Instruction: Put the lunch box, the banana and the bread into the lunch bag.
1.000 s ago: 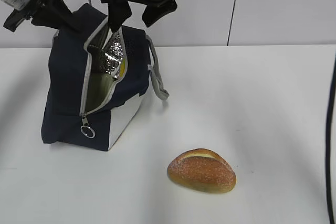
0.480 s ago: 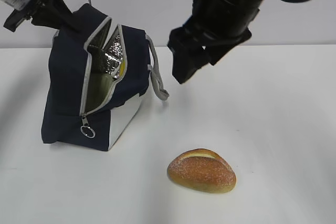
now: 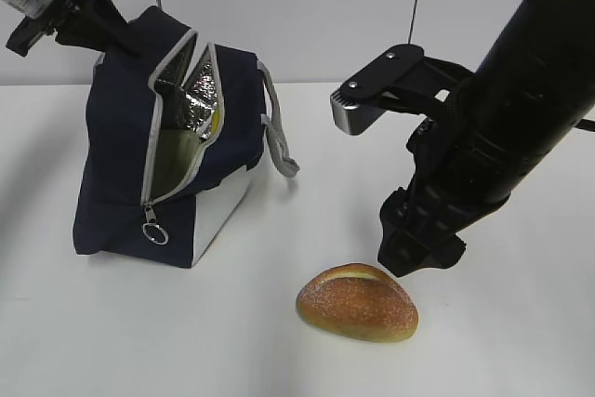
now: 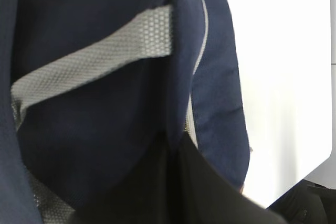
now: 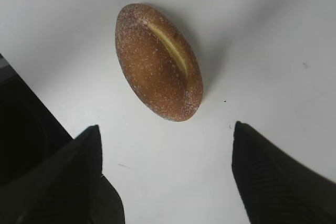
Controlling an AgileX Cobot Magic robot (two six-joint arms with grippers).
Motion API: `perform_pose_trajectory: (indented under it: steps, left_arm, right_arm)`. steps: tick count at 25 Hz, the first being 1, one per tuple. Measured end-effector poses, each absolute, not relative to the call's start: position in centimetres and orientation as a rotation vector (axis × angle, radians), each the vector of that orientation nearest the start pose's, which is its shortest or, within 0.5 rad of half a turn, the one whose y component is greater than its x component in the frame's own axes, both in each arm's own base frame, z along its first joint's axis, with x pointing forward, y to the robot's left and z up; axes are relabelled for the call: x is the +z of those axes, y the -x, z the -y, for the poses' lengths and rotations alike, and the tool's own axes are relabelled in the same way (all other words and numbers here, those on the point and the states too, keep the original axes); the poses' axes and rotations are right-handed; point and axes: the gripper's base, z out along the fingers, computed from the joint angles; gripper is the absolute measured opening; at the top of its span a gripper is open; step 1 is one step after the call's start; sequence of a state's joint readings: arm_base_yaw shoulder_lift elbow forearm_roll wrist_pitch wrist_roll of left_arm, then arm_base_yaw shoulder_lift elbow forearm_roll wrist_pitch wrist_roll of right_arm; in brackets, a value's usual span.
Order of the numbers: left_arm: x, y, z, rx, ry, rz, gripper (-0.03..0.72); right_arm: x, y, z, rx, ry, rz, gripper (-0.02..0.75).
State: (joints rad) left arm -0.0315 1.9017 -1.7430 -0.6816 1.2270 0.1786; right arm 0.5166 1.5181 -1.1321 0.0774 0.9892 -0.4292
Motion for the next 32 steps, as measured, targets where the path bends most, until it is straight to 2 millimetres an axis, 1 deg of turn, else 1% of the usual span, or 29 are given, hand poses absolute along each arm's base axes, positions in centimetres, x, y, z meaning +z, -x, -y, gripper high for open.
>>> perform_pose_trajectory:
  steps: [3, 6, 12, 17, 23, 25, 28, 32]
  left_arm:
    - [31.3, -40.4, 6.7, -0.909, -0.084, -2.686, -0.003]
    - [31.3, -40.4, 6.7, -0.909, -0.085, -2.686, -0.003]
    - [31.3, -40.4, 6.7, -0.909, -0.085, -2.686, -0.003]
    - [31.3, -40.4, 6.7, -0.909, -0.086, -2.686, -0.003]
    - [31.3, -40.4, 6.7, -0.908, -0.091, -2.685, -0.003]
    - [31.3, -40.4, 6.7, -0.907, -0.096, -2.684, -0.003]
    - [31.3, -40.4, 6.7, -0.906, -0.099, -2.683, -0.003]
    - [31.3, -40.4, 6.7, -0.906, -0.1, -2.683, -0.003]
  right_arm:
    - [26.3, -25.5, -15.1, 0.109, 1.318, -2.547, 0.59]
    - [24.8, -26.0, -15.6, 0.114, 1.417, -2.541, 0.616]
    - [22.0, -27.0, -16.9, 0.209, 1.559, -2.494, 0.626]
    - [20.1, -27.8, -17.3, 0.205, 1.603, -2.486, 0.627]
    - [17.9, -28.5, -17.7, 0.202, 1.617, -2.512, 0.624]
    - [17.3, -28.7, -17.8, 0.202, 1.62, -2.521, 0.61]
    - [17.2, -28.9, -17.9, 0.199, 1.615, -2.516, 0.552]
    - [17.3, -28.9, -17.9, 0.2, 1.616, -2.516, 0.43]
